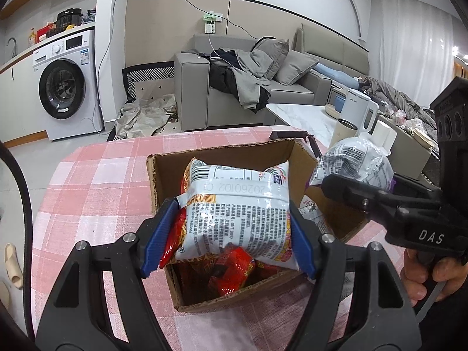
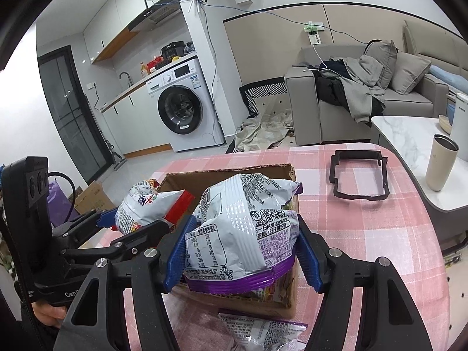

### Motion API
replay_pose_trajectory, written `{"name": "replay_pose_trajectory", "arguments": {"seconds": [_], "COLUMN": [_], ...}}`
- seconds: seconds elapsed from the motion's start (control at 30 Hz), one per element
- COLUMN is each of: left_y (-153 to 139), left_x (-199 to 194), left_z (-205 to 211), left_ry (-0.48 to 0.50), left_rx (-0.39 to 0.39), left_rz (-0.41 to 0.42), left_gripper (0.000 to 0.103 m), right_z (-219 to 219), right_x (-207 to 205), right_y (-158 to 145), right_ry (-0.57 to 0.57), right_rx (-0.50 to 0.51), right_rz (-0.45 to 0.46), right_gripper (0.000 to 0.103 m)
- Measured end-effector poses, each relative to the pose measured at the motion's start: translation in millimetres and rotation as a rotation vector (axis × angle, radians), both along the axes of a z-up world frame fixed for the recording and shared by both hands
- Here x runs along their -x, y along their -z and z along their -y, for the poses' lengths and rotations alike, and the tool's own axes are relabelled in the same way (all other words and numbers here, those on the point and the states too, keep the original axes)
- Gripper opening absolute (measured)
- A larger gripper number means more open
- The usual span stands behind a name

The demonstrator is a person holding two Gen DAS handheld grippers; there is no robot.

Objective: Organize snacks
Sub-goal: 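Lower both white bags into the box and open both tools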

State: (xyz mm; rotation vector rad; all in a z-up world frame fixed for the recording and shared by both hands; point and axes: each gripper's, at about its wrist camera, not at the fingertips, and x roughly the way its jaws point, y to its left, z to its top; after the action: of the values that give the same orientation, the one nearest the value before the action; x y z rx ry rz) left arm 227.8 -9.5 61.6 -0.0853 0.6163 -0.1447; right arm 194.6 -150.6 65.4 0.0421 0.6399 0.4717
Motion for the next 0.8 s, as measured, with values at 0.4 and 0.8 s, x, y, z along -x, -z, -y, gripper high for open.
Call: {"name": "replay_pose_trajectory", "arguments": {"seconds": [0.4,0.8], "left_y": [7.5,17.8], "left_x": [-20.3,-29.5], "left_z": [-5.1,-8.0], "left_ry": [-0.016,-0.002], "left_rx": [-0.011,-0.026], "left_rz": [-0.018,-0.049], "left_gripper": [0.07,0.071], "right_z": [-13.8,-18.0], "right_x": [-27.7,-48.5], "right_y": [4.2,6.6], "right_ry": [0.01,0.01], "right_rx": [0.036,0.024], "right_rz": [-0.013,-0.037], "right_gripper": [0.067,0.067]}}
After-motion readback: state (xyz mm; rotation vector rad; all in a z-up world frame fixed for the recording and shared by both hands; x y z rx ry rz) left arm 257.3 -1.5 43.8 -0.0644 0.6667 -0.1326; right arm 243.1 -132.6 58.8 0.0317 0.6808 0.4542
